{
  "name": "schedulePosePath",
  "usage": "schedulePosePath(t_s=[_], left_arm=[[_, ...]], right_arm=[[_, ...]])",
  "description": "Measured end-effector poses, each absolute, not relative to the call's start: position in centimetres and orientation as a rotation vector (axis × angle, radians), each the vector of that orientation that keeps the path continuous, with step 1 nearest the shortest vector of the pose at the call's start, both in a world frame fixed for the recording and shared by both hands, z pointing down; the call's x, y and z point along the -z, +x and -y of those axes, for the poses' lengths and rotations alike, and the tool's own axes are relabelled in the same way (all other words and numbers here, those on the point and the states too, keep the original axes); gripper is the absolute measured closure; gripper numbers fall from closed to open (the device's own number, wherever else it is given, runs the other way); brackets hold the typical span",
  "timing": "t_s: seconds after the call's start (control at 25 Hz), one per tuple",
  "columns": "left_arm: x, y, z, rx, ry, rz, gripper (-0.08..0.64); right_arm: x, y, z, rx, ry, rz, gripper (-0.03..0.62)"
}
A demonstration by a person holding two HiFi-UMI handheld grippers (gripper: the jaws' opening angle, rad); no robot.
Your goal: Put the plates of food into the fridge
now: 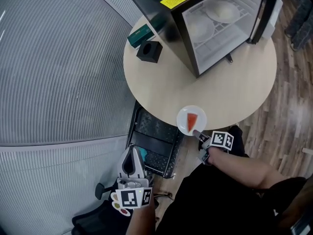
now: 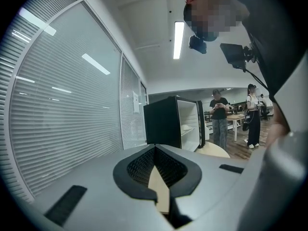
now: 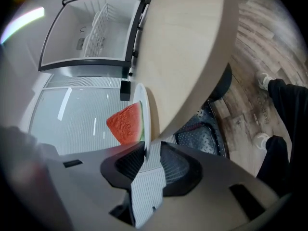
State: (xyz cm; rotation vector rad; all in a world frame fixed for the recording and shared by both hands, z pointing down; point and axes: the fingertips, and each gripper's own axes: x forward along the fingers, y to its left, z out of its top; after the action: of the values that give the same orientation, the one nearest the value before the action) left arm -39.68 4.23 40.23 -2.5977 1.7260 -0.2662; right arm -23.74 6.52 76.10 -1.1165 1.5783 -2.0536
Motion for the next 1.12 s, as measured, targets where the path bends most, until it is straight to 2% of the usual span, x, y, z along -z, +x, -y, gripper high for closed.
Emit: schedulePosePath(t_s=[0.28, 1.12], left_arm=[[-40.3, -39.3, -3.4, 0.251, -2.617, -1.704, 0.558], [-38.9, -35.2, -3.2, 0.132, -2.71, -1.527, 0.558]], right_arm=[[-75.2, -23.7, -6.7, 2.035, -1.085, -1.621, 0.561], [-69.3, -18.2, -7.3, 1.857, -1.024, -1.658, 0.574]])
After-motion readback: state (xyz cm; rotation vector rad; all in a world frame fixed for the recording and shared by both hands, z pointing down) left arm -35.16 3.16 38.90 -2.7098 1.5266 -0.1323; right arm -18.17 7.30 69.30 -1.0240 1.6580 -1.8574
